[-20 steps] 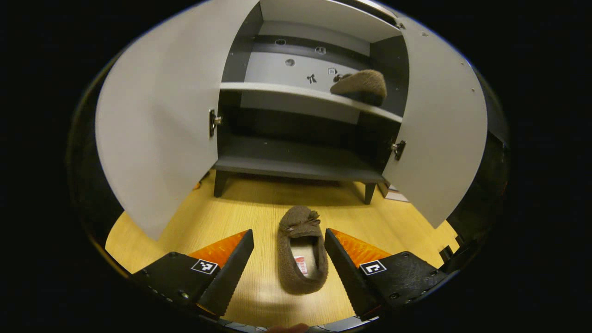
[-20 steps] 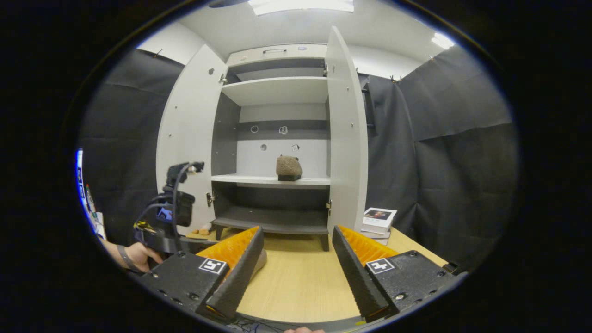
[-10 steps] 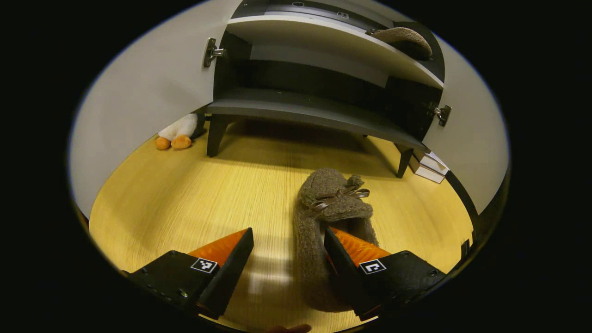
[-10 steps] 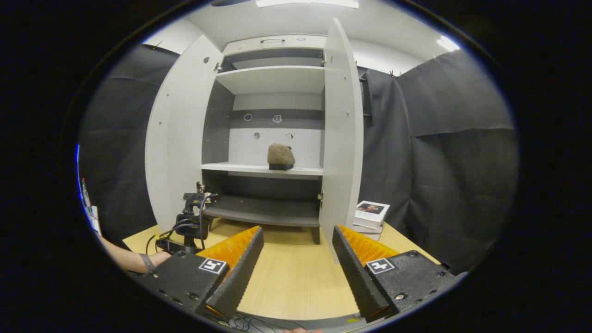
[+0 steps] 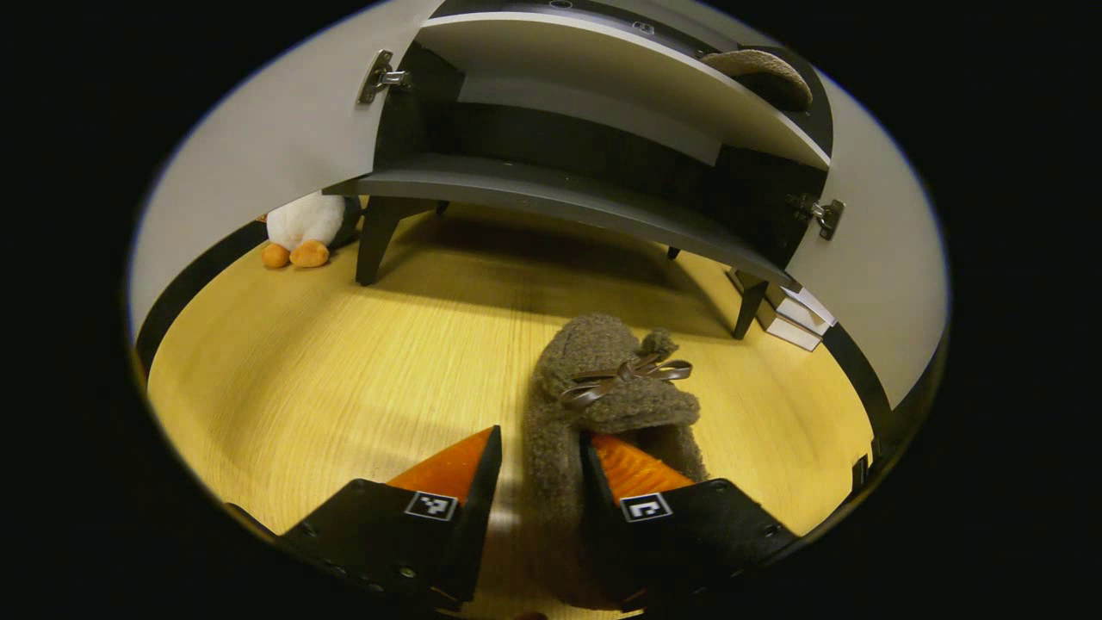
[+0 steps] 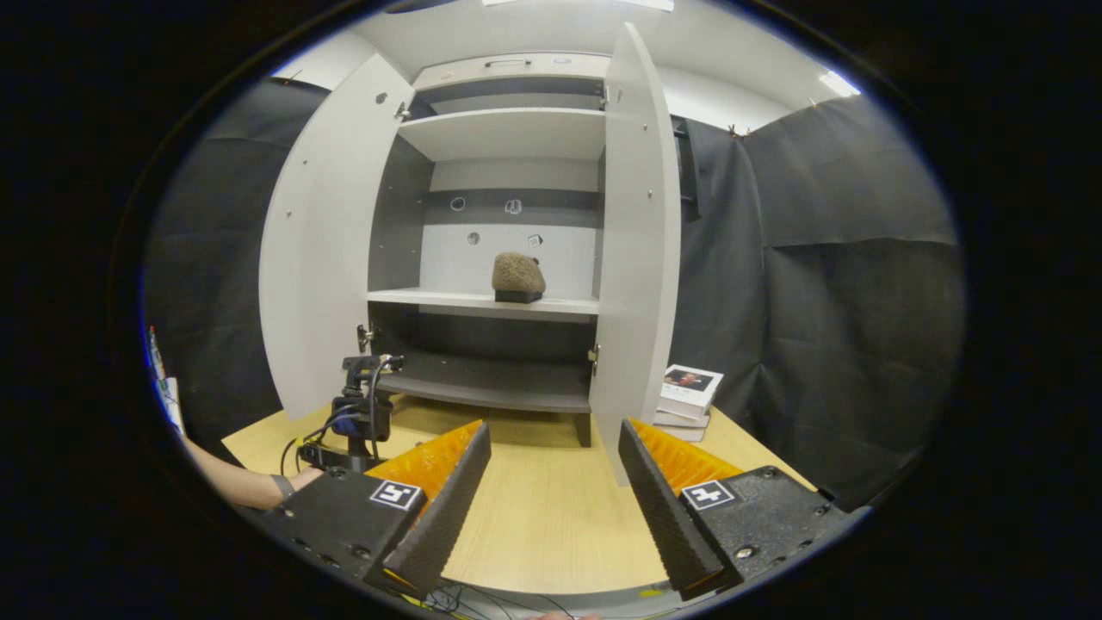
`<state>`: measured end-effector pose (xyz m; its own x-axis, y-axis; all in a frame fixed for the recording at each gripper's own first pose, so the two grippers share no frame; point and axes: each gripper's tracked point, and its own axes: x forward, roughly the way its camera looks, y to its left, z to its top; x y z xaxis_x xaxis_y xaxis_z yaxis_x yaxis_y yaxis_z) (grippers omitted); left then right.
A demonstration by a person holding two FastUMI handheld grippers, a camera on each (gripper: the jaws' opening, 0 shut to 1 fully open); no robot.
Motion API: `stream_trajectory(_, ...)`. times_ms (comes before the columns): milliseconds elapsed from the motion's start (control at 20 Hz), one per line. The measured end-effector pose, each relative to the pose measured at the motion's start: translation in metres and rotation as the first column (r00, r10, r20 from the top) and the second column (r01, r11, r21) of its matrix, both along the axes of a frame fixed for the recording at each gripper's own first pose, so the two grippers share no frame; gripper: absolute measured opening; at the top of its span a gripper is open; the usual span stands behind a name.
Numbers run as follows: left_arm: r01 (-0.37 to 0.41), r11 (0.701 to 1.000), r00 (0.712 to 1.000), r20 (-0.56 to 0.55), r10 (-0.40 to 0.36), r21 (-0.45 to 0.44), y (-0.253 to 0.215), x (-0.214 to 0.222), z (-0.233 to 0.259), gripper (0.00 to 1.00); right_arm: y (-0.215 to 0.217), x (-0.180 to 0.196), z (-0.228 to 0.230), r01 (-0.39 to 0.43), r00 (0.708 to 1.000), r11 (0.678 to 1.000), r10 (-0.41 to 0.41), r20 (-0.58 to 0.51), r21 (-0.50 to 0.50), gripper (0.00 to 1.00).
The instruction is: Grab one shoe with the right hand and put it into the shoe cabinet, grab the other shoe with the left hand and put it into the shoe cabinet; then close the right door with the right hand and the left door with the left hand.
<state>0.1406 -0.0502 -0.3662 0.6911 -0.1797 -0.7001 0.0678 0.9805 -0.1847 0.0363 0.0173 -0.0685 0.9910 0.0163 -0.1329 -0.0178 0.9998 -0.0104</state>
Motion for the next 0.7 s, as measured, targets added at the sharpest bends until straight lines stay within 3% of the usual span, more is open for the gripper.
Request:
stream_trajectory(50,-0.025,0.999,1.0,0.017,0.025,0.022,0.004,0.001,0.0,0.24,0.0,0.0,0.0,-0.002,1.0,1.0,0.002,0.001,-0.002,0.95)
stream_trajectory(100,-0.047,0.999,0.999,0.027,0.046,0.024,0.008,0.004,0.001,0.25,0.0,0.001,0.003,-0.005,1.0,1.0,0.005,0.003,-0.006,0.95)
stream_trajectory(150,-0.071,0.997,0.997,0.028,0.071,0.014,0.009,0.005,0.0,0.13,0.0,0.001,0.003,-0.006,1.0,1.0,0.006,0.006,-0.009,0.95)
stream_trajectory(200,-0.091,0.996,0.995,0.032,0.091,-0.008,0.008,0.004,0.001,0.24,0.0,0.0,0.004,-0.009,1.0,1.0,0.009,0.007,-0.013,0.95)
stream_trajectory(250,-0.11,0.994,0.993,0.031,0.111,-0.014,0.01,0.004,0.003,0.08,0.001,-0.001,0.004,-0.011,1.0,1.0,0.012,0.009,-0.017,0.95)
stream_trajectory(350,-0.145,0.989,0.988,0.043,0.145,0.004,0.016,0.001,0.004,0.02,0.004,-0.001,0.004,-0.023,1.0,1.0,0.023,0.008,-0.019,0.95)
stream_trajectory(550,-0.167,0.986,0.978,0.122,0.167,-0.008,0.025,-0.014,0.044,0.02,0.01,-0.002,0.002,-0.046,0.999,0.999,0.046,0.004,-0.015,0.95)
stream_trajectory(700,-0.177,0.983,0.956,0.242,0.163,0.04,0.038,-0.011,0.118,0.02,0.017,0.0,0.002,-0.067,0.998,0.998,0.067,0.006,-0.01,0.96)
